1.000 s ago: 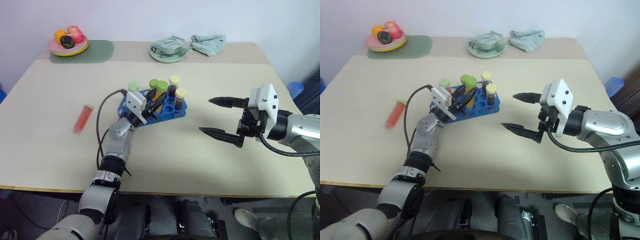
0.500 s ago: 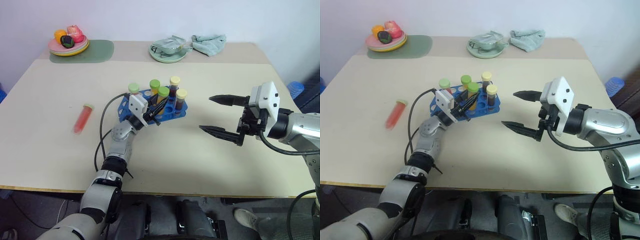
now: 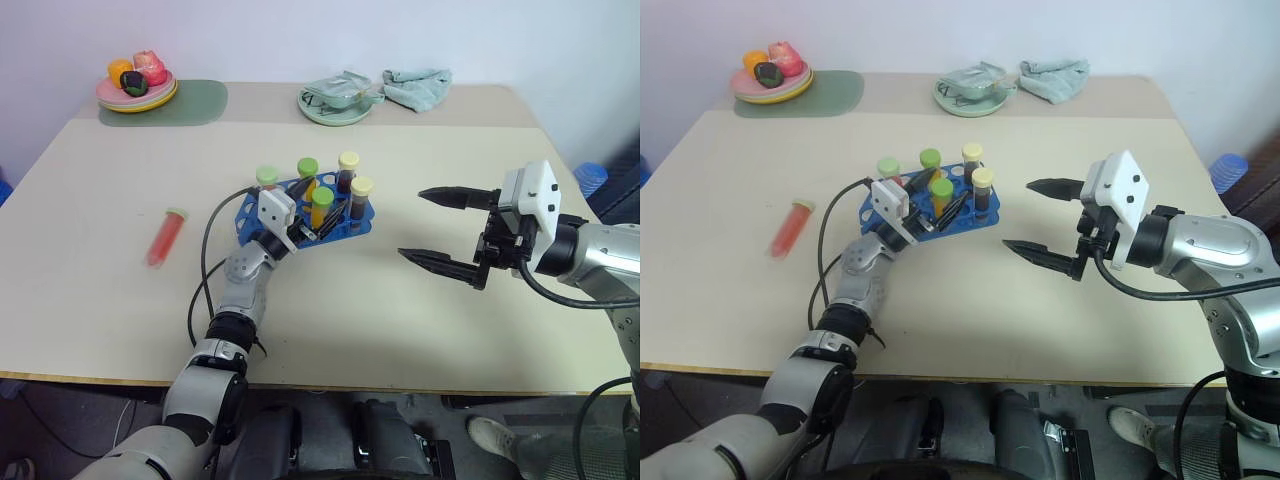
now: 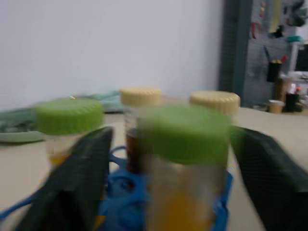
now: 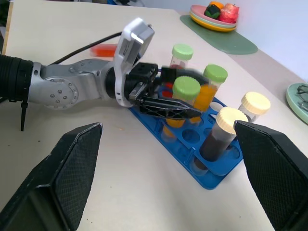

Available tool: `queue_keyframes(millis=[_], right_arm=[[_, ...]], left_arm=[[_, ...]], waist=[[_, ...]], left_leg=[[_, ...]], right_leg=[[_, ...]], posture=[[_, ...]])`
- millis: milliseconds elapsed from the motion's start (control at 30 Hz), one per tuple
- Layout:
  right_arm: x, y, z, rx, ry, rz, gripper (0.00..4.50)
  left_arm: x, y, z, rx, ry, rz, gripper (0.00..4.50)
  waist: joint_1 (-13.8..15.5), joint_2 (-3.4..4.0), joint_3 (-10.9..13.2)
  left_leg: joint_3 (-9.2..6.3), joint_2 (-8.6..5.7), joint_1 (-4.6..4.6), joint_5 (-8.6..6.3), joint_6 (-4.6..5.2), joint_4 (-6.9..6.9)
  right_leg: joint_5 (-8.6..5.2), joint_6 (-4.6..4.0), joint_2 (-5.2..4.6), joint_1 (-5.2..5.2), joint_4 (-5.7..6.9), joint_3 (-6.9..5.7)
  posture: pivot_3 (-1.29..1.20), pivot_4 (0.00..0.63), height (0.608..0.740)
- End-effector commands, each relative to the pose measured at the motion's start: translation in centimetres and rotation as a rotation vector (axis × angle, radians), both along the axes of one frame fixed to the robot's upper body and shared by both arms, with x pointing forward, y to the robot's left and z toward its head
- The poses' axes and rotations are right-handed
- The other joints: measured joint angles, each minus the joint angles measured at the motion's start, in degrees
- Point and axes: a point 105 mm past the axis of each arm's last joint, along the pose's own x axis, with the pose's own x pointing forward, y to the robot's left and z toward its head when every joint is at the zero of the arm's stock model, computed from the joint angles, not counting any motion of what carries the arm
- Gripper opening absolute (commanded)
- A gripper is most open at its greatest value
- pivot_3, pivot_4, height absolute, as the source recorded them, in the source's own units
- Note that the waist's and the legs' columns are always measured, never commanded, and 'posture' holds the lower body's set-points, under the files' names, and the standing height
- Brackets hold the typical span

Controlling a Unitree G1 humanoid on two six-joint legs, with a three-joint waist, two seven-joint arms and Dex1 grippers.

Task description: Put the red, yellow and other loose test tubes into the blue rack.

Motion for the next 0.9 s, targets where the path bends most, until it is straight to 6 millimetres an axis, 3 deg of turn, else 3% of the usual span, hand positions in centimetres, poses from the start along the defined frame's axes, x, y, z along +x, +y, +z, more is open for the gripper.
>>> queue_keyframes(millis=[33,167,333,500,633,767,900], right_arm=[[-0.3,0.5,1.0,0.008,-0.051,0.013,4.5],[0.0,0.9,0.9,0.02,-0.051,0.021,4.5],[0.4,1.6,0.6,0.043,-0.05,0.054,4.5],[1.0,2.2,0.2,0.055,-0.054,0.094,4.5],[1.4,2.6,0.0,0.056,-0.059,0.122,4.5],[1.6,2.8,-0.2,0.054,-0.06,0.147,4.5],[1.7,2.8,-0.3,0.047,-0.062,0.161,4.5]], left_arm=[[-0.6,1.5,3.0,-0.064,-0.063,0.004,4.44],[-0.8,6.2,5.8,-0.12,-0.021,0.102,4.44],[-0.6,15.2,8.9,-0.158,0.038,0.456,4.44],[-0.6,21.9,8.5,-0.009,0.269,0.833,4.44],[-0.9,23.4,7.7,0.064,0.531,0.894,4.44],[-2.2,23.4,4.4,0.368,0.987,0.833,4.44],[-2.1,24.6,3.8,0.407,1.093,0.85,4.44]], waist=[[-0.04,0.0,0.0],[-0.27,0.0,0.0],[-0.4,0.01,0.0],[-0.01,-0.01,0.0],[0.12,-0.08,0.01],[-0.12,-0.18,0.06],[-0.45,-0.12,0.03]], left_leg=[[0.0,0.01,0.0,0.0,0.0,0.0],[0.0,0.04,0.01,0.01,-0.02,0.0],[-0.01,0.06,0.03,0.02,-0.04,0.0],[-0.01,0.04,0.02,0.02,-0.05,0.01],[-0.03,0.02,-0.01,0.02,-0.04,0.02],[-0.09,0.0,-0.05,0.03,-0.06,0.04],[-0.08,-0.03,0.01,0.05,-0.09,-0.01]], right_leg=[[0.0,0.0,0.0,-0.01,0.0,0.0],[0.0,0.0,0.01,-0.03,0.04,0.02],[0.0,0.0,0.02,-0.04,0.1,0.02],[0.0,0.0,0.03,-0.02,0.07,0.01],[0.0,0.01,0.03,-0.02,0.06,0.0],[0.0,0.01,0.06,-0.04,0.1,-0.05],[-0.01,0.0,0.07,-0.05,0.11,-0.04]], posture=[[0.0,0.15,0.74],[0.0,0.15,0.74],[0.0,0.15,0.74],[0.0,0.15,0.74],[0.0,0.15,0.74],[0.0,0.15,0.74],[0.0,0.15,0.74]])
